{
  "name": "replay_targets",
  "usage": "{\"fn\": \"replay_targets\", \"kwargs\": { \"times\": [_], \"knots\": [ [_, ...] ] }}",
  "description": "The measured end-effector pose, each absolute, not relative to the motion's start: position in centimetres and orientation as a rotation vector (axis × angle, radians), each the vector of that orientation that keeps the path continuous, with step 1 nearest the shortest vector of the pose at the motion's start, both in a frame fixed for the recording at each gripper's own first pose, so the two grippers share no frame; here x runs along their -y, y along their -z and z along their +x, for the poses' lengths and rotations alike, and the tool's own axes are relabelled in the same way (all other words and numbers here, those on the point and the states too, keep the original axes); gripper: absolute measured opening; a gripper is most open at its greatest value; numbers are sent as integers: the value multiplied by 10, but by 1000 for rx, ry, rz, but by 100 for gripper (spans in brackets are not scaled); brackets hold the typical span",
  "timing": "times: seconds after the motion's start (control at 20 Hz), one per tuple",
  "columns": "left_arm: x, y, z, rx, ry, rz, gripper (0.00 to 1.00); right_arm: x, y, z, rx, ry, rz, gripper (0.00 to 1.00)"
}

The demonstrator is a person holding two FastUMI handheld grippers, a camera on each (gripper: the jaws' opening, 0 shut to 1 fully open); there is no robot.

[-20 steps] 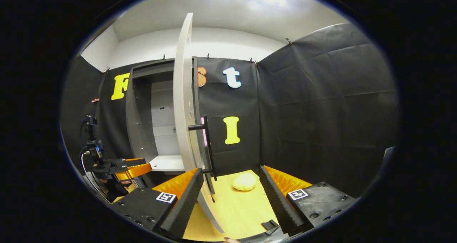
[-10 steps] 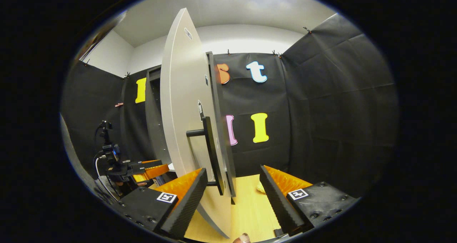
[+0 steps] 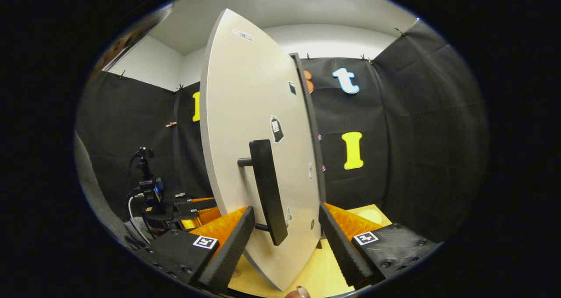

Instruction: Open the cabinet door with the right hand, grasp the bottle in the cabinet with the left hand and place it on the coaster, then close the cabinet door with the right hand.

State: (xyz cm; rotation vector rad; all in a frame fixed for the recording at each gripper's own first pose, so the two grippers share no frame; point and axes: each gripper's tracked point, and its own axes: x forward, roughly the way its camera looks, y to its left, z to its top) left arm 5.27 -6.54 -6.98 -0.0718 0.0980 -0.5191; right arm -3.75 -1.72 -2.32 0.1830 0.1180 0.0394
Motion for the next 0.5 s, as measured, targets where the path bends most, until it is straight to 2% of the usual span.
{"fn": "replay_targets", "kwargs": {
  "times": [0.4,0.5],
  "knots": [
    [-24,58,31,-81,389,-64,95,-81,40,19,-145,-233,262,97],
    [-37,57,26,-82,355,-50,95,-85,37,30,-132,-289,264,98]
  ]
}}
